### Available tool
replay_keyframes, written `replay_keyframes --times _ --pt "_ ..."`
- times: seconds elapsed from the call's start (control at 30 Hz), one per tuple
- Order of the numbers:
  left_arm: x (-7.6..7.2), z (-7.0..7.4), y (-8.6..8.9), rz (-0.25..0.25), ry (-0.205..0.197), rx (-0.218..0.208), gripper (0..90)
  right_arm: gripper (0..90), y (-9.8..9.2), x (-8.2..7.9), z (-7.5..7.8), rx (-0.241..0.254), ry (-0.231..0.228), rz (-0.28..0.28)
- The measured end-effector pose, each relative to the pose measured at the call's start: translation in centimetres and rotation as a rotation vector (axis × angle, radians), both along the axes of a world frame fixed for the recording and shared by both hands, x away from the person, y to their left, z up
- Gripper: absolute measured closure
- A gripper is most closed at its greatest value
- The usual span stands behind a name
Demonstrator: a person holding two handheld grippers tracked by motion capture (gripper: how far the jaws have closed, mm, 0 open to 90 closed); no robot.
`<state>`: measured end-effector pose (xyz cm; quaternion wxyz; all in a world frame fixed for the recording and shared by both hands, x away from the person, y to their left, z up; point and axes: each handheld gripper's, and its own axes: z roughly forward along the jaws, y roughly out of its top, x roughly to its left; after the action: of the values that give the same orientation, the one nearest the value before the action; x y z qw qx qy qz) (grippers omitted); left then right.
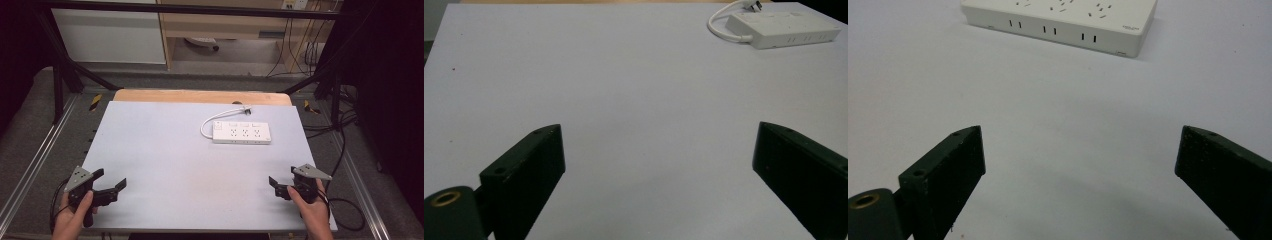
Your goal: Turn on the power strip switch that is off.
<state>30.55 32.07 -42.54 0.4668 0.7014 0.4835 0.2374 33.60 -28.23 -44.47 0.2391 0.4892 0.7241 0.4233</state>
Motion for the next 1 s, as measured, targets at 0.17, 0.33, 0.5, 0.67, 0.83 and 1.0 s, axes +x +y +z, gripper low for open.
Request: replay_keyframes --times 0.17,0.33,0.5,0.67,0.83,1.0 --pt "0.1 0.0 0.0 -0.005 0.0 0.007 6.4 6.3 0.1 0.0 0.2 0.021 -0.014 0.007" --pt "0.1 0.0 0.0 -0.008 -0.001 0.009 6.4 5.7 0.1 0.0 0.6 0.055 -0.031 0.023" --pt "0.1 0.0 0.0 -0.009 0.0 0.007 6.4 5.2 0.3 0.1 0.9 0.072 -0.028 0.035" --pt "0.1 -0.1 0.0 -0.004 0.004 0.005 6.4 4.9 0.5 -0.1 1.4 0.075 -0.02 0.041" --pt "0.1 -0.2 -0.1 -0.01 0.01 0.011 6.4 4.6 1.1 0.3 2.2 0.039 -0.005 0.064" --pt "0.2 -0.3 0.0 -0.007 0.011 0.008 6.4 4.9 1.6 1.0 2.8 0.037 0.02 0.07"
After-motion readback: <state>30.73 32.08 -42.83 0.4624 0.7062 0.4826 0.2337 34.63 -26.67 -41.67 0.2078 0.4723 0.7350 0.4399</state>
